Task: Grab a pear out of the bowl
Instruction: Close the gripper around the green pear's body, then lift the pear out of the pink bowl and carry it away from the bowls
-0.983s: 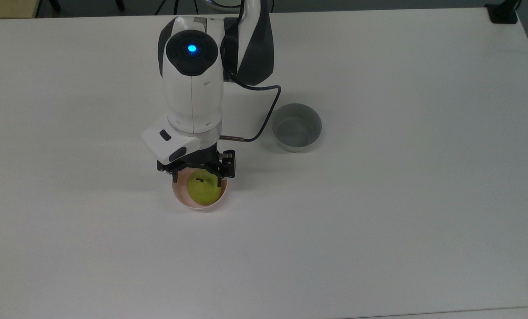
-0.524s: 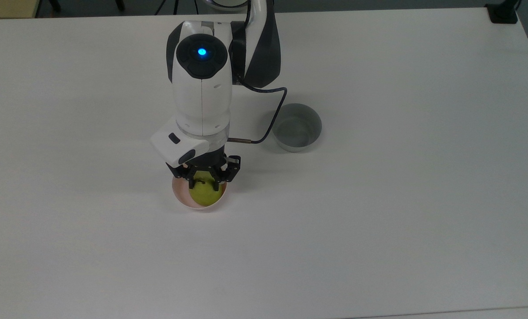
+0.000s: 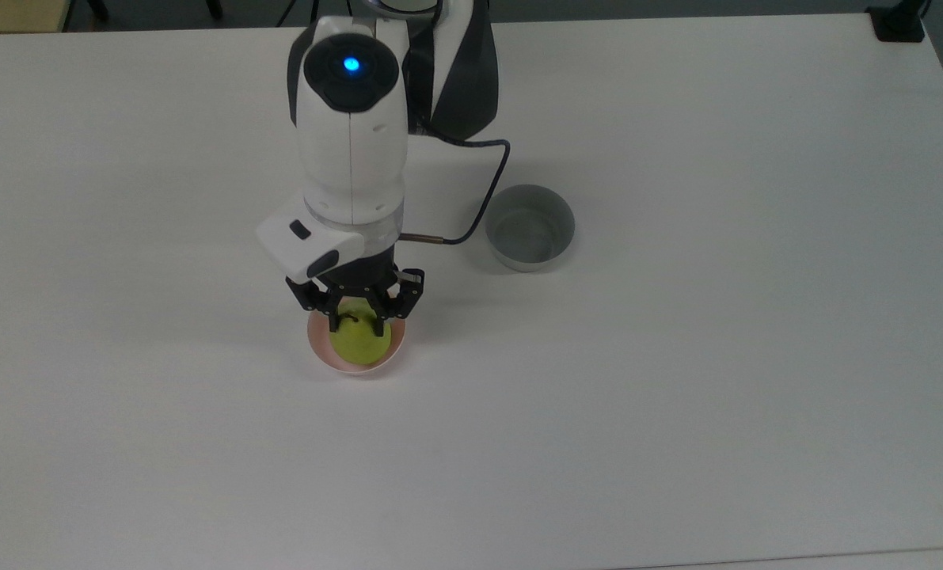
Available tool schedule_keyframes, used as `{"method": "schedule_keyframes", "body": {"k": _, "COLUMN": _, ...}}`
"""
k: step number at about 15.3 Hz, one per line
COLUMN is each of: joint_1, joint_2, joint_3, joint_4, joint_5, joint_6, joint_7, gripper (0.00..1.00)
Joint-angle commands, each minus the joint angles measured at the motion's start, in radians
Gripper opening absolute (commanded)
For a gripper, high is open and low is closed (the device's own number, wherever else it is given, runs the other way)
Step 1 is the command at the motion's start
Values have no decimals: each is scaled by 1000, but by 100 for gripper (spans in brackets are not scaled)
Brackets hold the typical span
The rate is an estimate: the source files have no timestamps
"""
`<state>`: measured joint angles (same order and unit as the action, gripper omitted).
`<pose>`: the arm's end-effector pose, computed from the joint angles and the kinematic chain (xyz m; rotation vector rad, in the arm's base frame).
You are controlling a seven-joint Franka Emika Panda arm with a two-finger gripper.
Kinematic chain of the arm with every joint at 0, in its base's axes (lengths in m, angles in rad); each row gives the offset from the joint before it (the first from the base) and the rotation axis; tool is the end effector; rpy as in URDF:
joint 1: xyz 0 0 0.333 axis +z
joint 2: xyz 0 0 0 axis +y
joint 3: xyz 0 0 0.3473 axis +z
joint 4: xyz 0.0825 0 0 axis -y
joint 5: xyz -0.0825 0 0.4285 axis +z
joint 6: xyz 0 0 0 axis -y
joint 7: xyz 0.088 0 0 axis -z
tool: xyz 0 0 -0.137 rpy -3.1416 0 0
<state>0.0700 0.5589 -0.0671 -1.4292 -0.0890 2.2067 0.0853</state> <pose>0.7949 0.0066 0.3720 3.0209 -0.0352 0.3400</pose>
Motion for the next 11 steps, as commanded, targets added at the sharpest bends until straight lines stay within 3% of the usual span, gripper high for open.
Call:
{"method": "schedule_keyframes", "body": {"k": 1, "joint_1": -12, "joint_2": -92, "joint_3": -8, "joint_4": -20, "joint_5": -3, "joint_6": -82, "joint_7": -21, "gripper": 2}}
{"method": "schedule_keyframes", "body": {"k": 6, "joint_1": -61, "joint_2": -181, "joint_3": 3, "joint_4": -11, "joint_5": 21, "joint_6": -215, "joint_7": -110, "gripper": 2}}
{"method": "schedule_keyframes", "body": {"k": 8, "joint_1": -81, "joint_2": -183, "joint_3": 3, "joint_4": 65, "joint_5": 52, "joint_6": -360, "joint_7": -168, "gripper": 2}}
{"method": "schedule_keyframes", "body": {"k": 11, "joint_1": -110, "joint_2": -192, "joint_3": 3, "joint_4": 84, "joint_5": 57, "joint_6": -426, "joint_7": -231, "gripper": 2}}
